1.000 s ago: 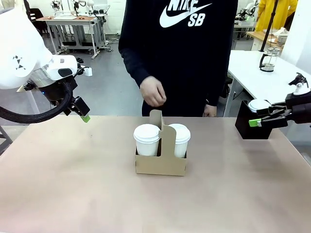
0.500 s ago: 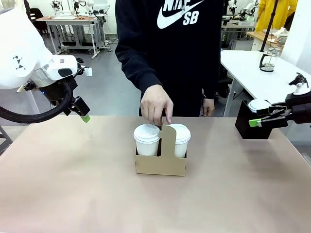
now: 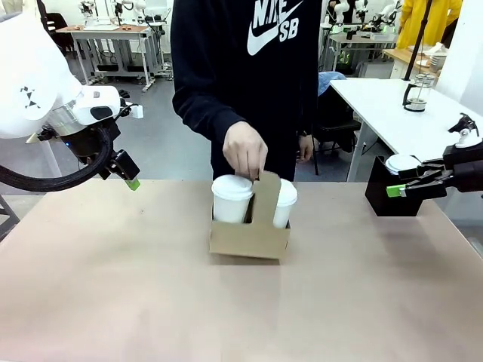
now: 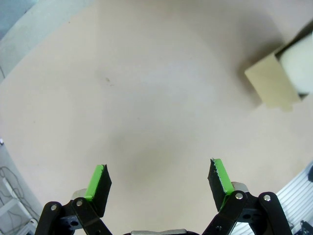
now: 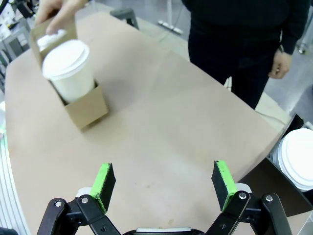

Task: Pour a drink into a cup and package it in a carrier.
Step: Insert the held 600 ml Paper Cup into the Cup Carrier.

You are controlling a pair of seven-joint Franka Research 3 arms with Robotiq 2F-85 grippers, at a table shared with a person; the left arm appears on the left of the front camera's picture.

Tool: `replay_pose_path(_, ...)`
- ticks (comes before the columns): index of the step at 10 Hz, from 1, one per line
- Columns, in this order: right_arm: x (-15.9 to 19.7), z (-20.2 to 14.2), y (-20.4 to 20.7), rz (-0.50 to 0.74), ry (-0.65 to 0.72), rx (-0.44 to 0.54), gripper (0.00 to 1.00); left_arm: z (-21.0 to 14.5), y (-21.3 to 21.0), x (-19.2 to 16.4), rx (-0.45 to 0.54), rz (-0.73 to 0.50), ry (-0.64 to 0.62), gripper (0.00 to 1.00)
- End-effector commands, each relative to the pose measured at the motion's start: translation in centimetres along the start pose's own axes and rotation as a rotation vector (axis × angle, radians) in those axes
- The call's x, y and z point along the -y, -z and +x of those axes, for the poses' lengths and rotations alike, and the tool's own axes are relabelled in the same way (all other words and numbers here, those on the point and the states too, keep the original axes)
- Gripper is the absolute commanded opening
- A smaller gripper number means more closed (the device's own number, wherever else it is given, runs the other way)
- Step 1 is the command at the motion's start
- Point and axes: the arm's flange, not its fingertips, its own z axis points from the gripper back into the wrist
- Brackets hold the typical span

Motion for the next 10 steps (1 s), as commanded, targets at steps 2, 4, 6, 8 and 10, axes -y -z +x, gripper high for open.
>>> replay_pose_path(2, 0.08, 0.0, -0.08, -0.006, -0.016, -0.002, 1.0, -0.17, -0.03, -0.11, -0.001, 0.006, 0.005, 1.0)
replay_pose_path(4, 0.08, 0.0, -0.08, -0.006, -0.016, -0.002, 1.0, -0.17, -0.03, -0.11, -0.001, 0.006, 0.005, 1.0)
replay_pose_path(6, 0.08, 0.0, -0.08, -0.006, -0.016, -0.002, 1.0, -0.17, -0.03, -0.11, -0.001, 0.006, 0.005, 1.0)
replay_pose_path(8, 0.08, 0.0, -0.08, -0.006, -0.016, -0.002, 1.0, -0.17, -0.03, -0.11, -0.001, 0.006, 0.005, 1.0)
replay_pose_path(10, 0.08, 0.0, -0.08, -0.006, -0.016, -0.002, 1.0, -0.17, -0.03, -0.11, -0.001, 0.006, 0.005, 1.0)
